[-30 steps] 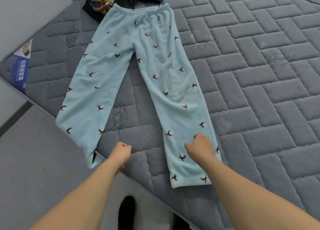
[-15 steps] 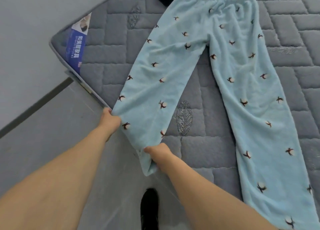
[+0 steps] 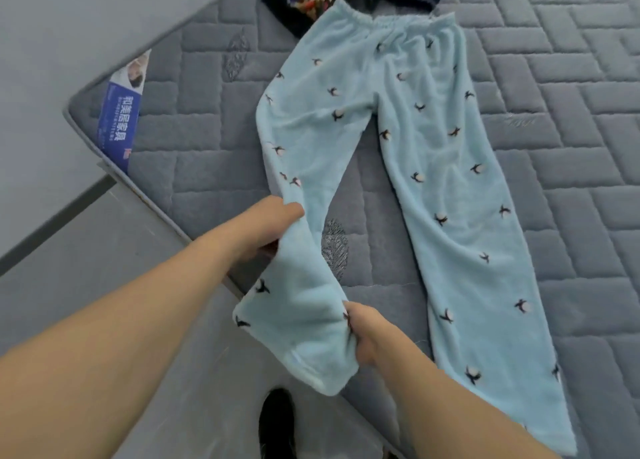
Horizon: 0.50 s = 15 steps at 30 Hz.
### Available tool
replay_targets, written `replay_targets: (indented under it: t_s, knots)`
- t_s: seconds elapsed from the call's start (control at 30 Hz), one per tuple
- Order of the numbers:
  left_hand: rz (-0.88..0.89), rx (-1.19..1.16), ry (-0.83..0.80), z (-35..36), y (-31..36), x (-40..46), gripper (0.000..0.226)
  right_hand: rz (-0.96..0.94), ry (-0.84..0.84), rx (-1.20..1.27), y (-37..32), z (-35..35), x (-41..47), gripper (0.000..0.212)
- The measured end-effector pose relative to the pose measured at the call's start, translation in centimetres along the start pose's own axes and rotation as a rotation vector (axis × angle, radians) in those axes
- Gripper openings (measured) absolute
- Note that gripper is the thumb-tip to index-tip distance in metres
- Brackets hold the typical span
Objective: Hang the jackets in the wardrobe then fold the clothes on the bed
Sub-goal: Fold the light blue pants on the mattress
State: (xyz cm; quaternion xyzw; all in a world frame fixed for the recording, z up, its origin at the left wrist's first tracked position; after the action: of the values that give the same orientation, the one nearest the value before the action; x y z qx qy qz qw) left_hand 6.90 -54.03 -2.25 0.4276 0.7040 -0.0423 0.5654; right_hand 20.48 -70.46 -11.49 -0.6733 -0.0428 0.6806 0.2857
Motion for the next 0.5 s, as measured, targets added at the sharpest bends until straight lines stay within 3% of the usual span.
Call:
replay_targets:
  t_s: [0.17,0.3,0.4,0.5]
  knots:
    - [0.014,-0.184,-0.337,12.4,8.7,-4.6,0.026,0.065,-0.114,-0.111,0.0,-10.4,-3.4,0.026]
    - [-0.052,-0.227,-0.466,25.9,12.5,-6.3,0.022,0.043,0.072,-0.143,2.4,-20.7,-4.5,0.021]
    - [0.013,0.1,-0.494,33.7,13.0,-5.7,0.017,-0.082,0.334,-0.094,3.9,-27.9,-5.3,0.02]
    - [0.205,0.567,-0.188,36.5,12.0,-3.4,0.02,-0.207,0.426,0.014,4.4,-31.8,-5.4,0.022]
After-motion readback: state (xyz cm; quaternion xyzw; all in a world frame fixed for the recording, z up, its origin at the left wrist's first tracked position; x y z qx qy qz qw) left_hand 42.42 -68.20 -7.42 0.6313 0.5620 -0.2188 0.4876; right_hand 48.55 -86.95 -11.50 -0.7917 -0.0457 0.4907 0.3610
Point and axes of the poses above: each hand's wrist, its own x-axis towards the middle knuckle, its own z-axis out of the palm, y = z × x, the point moved 2 cm from there along x, towards the middle knuckle, and after that the axes turned 14 degrees about -z, right-handed, at the moved point
